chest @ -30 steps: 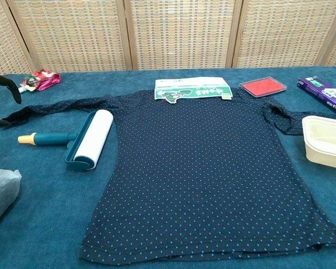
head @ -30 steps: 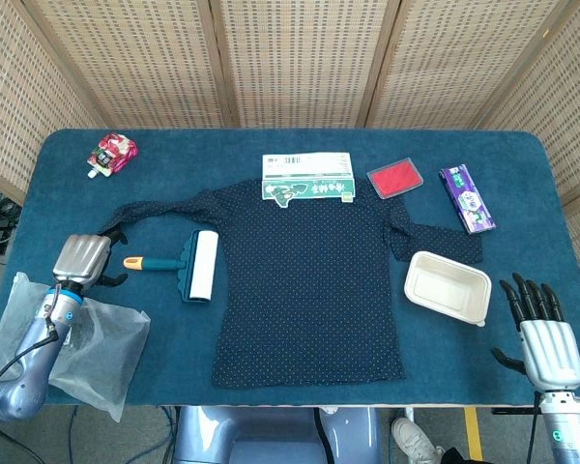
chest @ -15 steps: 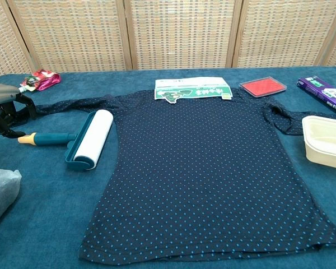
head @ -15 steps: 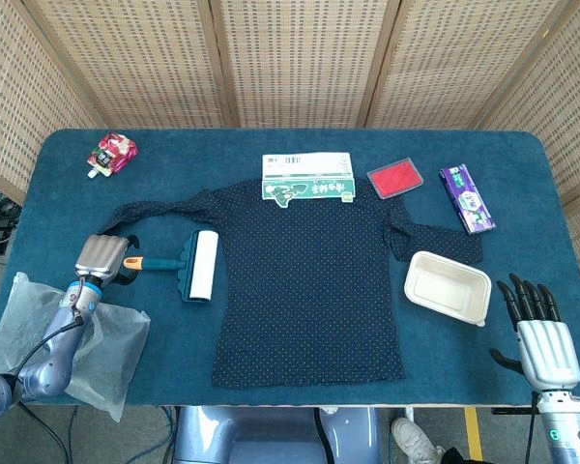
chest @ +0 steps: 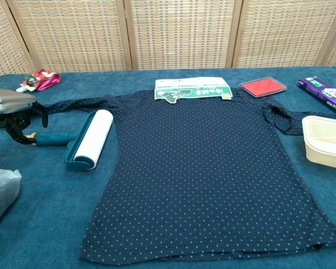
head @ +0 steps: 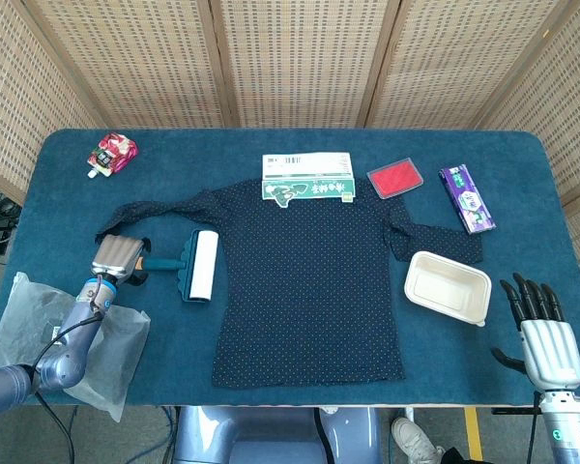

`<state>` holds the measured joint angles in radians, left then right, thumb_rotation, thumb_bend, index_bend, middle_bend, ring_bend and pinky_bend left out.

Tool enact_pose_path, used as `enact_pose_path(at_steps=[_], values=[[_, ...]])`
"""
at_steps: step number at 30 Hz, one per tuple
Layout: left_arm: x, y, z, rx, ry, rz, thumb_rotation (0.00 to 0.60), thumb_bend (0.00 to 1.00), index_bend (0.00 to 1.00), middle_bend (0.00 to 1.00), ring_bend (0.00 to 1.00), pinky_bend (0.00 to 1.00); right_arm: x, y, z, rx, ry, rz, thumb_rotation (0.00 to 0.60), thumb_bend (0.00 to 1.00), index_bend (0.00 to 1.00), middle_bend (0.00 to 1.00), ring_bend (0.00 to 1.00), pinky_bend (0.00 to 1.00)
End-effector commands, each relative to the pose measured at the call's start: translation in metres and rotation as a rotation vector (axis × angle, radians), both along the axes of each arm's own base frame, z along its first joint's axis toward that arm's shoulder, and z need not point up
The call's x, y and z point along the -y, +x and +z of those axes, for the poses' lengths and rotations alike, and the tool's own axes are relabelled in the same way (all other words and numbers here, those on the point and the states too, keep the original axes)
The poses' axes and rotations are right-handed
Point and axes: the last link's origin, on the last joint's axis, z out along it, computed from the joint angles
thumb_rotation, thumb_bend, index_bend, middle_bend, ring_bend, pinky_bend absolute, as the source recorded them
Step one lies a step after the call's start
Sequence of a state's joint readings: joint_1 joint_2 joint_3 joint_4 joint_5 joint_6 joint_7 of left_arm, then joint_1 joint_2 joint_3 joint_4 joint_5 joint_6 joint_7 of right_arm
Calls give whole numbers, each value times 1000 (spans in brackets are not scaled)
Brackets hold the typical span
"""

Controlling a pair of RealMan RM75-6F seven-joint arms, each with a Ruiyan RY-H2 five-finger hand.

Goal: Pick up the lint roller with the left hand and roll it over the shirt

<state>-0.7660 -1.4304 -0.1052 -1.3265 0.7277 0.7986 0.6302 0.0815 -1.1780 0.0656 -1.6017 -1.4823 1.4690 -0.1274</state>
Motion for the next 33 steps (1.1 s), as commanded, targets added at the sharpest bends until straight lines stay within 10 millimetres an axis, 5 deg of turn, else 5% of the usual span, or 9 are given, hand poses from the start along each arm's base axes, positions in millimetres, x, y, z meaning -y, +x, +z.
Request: enact_pose_path(at_steps=[1, 19, 24, 29, 33], values=[[-2, 3, -4, -15, -8, -15, 600, 335, 348, 824, 632, 614, 0, -1, 1, 2, -5, -2, 600, 150, 0, 0, 0, 0], [-6, 6, -33, -109, -43, -60, 600, 339, 402, 824, 632, 614, 2, -3, 6, 26, -23, 0, 600, 150, 0, 0, 0, 0], [-4, 4, -40, -150, -39, -88, 600, 436, 481, 828, 635, 614, 1, -2, 6, 31, -23, 9, 600, 150, 0, 0, 0, 0], [-3, 7, -41, -160, -20, -114, 600, 670, 764, 849, 649, 625, 1, -2, 7, 38, -28, 13, 600, 150, 0, 0, 0, 0], [-7, 20, -30, -158, 2, -163, 600, 718, 863, 851, 650, 625, 1, -1, 8, 42, -31, 15, 600, 150, 0, 0, 0, 0]])
